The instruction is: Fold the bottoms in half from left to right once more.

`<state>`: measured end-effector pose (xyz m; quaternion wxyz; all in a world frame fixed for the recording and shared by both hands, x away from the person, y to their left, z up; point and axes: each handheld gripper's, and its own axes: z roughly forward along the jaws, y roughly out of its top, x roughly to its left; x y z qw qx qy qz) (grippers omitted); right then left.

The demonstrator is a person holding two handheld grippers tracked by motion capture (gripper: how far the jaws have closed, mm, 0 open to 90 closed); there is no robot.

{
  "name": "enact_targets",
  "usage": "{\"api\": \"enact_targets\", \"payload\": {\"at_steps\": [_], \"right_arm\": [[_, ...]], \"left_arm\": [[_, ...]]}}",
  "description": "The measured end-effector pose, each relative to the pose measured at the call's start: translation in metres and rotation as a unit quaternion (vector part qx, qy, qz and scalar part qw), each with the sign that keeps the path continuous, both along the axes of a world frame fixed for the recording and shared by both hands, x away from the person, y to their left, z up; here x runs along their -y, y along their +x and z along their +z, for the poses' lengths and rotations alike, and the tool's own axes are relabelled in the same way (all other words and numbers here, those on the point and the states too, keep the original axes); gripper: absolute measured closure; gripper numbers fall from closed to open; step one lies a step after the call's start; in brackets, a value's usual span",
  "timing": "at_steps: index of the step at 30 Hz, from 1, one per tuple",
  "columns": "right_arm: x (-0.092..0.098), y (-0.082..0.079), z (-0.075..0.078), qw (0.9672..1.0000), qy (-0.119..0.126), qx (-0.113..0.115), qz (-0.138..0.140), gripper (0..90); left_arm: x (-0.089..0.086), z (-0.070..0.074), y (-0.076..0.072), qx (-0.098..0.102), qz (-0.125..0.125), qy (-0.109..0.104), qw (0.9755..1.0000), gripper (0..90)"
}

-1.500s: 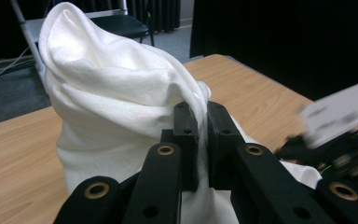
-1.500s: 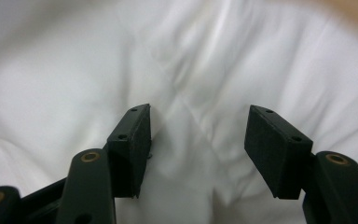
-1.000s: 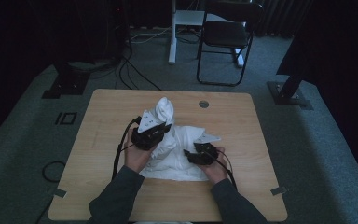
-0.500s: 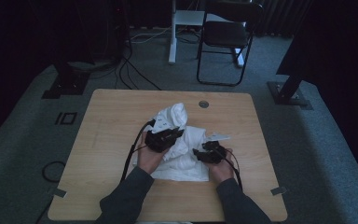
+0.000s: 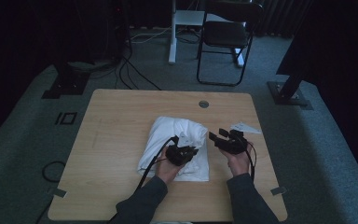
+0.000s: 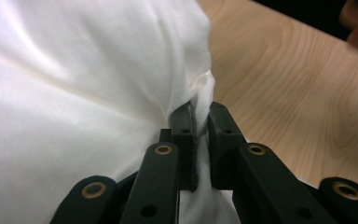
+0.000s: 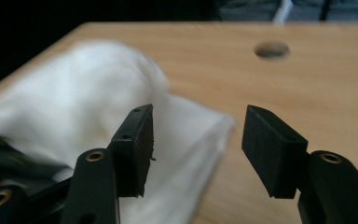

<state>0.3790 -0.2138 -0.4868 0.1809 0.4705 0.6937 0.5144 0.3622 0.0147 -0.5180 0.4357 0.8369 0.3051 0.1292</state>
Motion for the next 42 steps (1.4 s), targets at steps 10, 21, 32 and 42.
{"api": "enact_targets", "payload": {"at_steps": [10,21,32,42], "right_arm": [[-0.044,0.031,-0.006,0.9965,-0.028,-0.042,0.066,67.1],[-0.038,0.051,-0.02,0.996,-0.046,-0.069,0.034,81.0],[-0.042,0.061,-0.02,0.9943,-0.074,-0.069,0.033,80.7],[-0.037,0.058,-0.011,0.9968,-0.065,-0.042,0.016,48.3]], "left_arm": [[-0.002,0.001,0.0,-0.012,-0.004,-0.004,0.9999,78.1],[-0.077,0.085,0.004,0.086,0.089,-0.046,0.9913,70.8],[-0.094,0.015,0.043,-0.006,0.133,0.034,0.9906,76.4],[-0.091,-0.007,0.039,0.007,0.146,0.041,0.9884,77.2]]}}
